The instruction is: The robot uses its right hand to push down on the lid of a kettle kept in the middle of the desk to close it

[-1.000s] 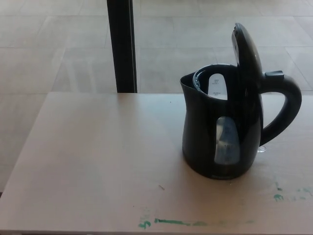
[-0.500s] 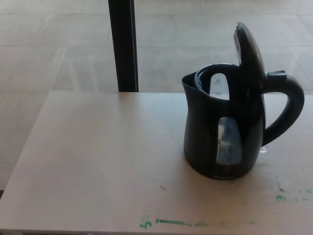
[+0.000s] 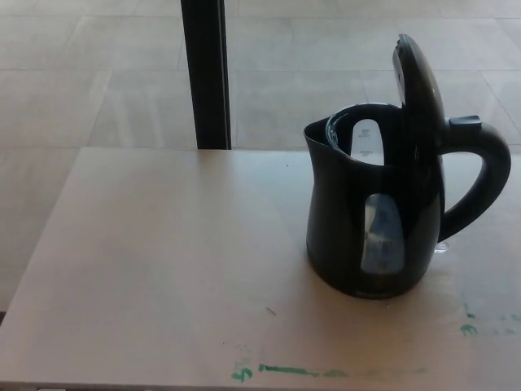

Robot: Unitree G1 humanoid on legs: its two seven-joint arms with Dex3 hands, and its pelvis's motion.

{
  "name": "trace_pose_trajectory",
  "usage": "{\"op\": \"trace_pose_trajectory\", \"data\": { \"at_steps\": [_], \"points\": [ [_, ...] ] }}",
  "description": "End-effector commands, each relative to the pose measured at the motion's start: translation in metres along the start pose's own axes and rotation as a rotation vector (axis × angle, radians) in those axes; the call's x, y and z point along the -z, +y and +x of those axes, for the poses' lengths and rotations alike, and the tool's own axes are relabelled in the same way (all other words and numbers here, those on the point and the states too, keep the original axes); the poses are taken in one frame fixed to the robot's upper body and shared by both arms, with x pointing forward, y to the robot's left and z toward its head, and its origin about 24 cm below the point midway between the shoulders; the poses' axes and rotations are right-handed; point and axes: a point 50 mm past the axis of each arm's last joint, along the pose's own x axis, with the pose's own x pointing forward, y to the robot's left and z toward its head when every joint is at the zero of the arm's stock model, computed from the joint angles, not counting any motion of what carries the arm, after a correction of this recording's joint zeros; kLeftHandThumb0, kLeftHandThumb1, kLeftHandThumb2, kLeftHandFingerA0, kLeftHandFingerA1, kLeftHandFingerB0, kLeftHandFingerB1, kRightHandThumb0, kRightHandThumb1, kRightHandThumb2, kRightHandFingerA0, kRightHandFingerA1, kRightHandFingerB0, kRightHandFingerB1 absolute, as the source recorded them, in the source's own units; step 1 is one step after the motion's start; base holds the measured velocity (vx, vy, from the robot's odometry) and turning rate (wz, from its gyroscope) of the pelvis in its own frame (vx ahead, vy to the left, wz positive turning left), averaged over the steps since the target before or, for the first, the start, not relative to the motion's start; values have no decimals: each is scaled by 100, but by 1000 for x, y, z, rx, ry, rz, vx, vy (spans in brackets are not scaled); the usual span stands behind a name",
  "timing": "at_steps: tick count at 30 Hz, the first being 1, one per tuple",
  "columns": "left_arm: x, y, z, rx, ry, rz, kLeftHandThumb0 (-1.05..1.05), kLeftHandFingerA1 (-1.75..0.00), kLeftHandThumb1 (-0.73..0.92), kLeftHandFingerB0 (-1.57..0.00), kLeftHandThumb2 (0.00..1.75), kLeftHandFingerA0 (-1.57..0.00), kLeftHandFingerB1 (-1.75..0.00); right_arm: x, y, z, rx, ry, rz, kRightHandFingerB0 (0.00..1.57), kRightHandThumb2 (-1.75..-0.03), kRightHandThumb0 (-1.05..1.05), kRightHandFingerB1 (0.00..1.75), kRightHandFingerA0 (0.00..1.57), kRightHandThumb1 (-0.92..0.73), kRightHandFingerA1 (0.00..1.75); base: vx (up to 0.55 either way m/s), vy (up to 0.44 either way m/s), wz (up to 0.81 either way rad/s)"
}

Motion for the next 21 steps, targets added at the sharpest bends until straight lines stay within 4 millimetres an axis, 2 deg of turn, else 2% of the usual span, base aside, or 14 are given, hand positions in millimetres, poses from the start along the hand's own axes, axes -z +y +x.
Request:
{"op": "trace_pose_trajectory", "data": {
  "at_steps": [1, 2, 3, 6, 8, 11, 12, 13, 14, 16, 17, 21],
  "points": [
    [-8, 15, -6, -22, -6, -25, -71, -61, 50, -36, 89, -51, -48, -21, 33, 27, -170, 15, -223, 22, -68, -88, 29, 26, -90, 40, 0, 0, 0],
    [-7, 15, -6, -21, -5, -25, -71, -61, 50, -36, 89, -51, -48, -21, 32, 27, -171, 17, -226, 22, -68, -88, 29, 26, -90, 40, 0, 0, 0],
    [-7, 15, -7, -4, -10, -36, -71, -51, 64, -38, 60, -52, -34, -24, 42, 33, -226, 27, -250, 22, -67, -87, 29, 22, -88, 40, 0, 0, 0],
    [-7, 16, -7, -2, -14, -51, -70, -54, 63, -43, 60, -52, -36, -23, 53, 42, -278, 35, -307, 23, -67, -93, 30, 22, -86, 42, 0, 0, 0],
    [-8, 15, -8, 19, -25, -31, -69, -55, 66, -36, 60, -48, -35, -23, 58, 48, -305, 55, -372, 24, -67, -96, 29, 22, -87, 39, 0, 0, 0],
    [-8, 16, -8, 10, -18, -26, -70, -52, 64, -37, 60, -50, -34, -23, 66, 59, -347, 50, -435, 26, -67, -95, 29, 24, -87, 41, 0, 0, 0],
    [-6, 19, -9, 0, -8, -21, -70, -59, 51, -31, 89, -45, -47, -21, 70, 60, -356, 57, -431, 26, -67, -93, 30, 24, -86, 41, 0, 0, 0],
    [-6, 19, -9, -4, -10, -32, -78, -61, 54, -35, 89, -49, -47, -21, 71, 62, -360, 58, -436, 26, -67, -91, 30, 25, -86, 41, 0, 0, 0],
    [-5, 19, -9, -5, -10, -37, -77, -63, 53, -34, 90, -50, -47, -20, 74, 65, -367, 64, -445, 25, -67, -91, 30, 25, -85, 42, 0, 0, 0],
    [-3, 20, -10, -5, -10, -39, -79, -62, 54, -37, 89, -50, -47, -17, 77, 68, -372, 72, -451, 27, -66, -90, 29, 26, -84, 42, 0, 0, 0],
    [-3, 20, -10, -5, -8, -38, -70, -52, 64, -39, 60, -50, -34, -16, 79, 71, -377, 75, -472, 26, -66, -89, 30, 27, -85, 43, 0, 0, 0],
    [-4, 22, -11, -1, -8, -19, -71, -52, 65, -38, 60, -49, -35, -12, 91, 75, -427, 84, -611, 24, -67, -87, 30, 25, -86, 41, 0, 0, 0]
  ]
}}
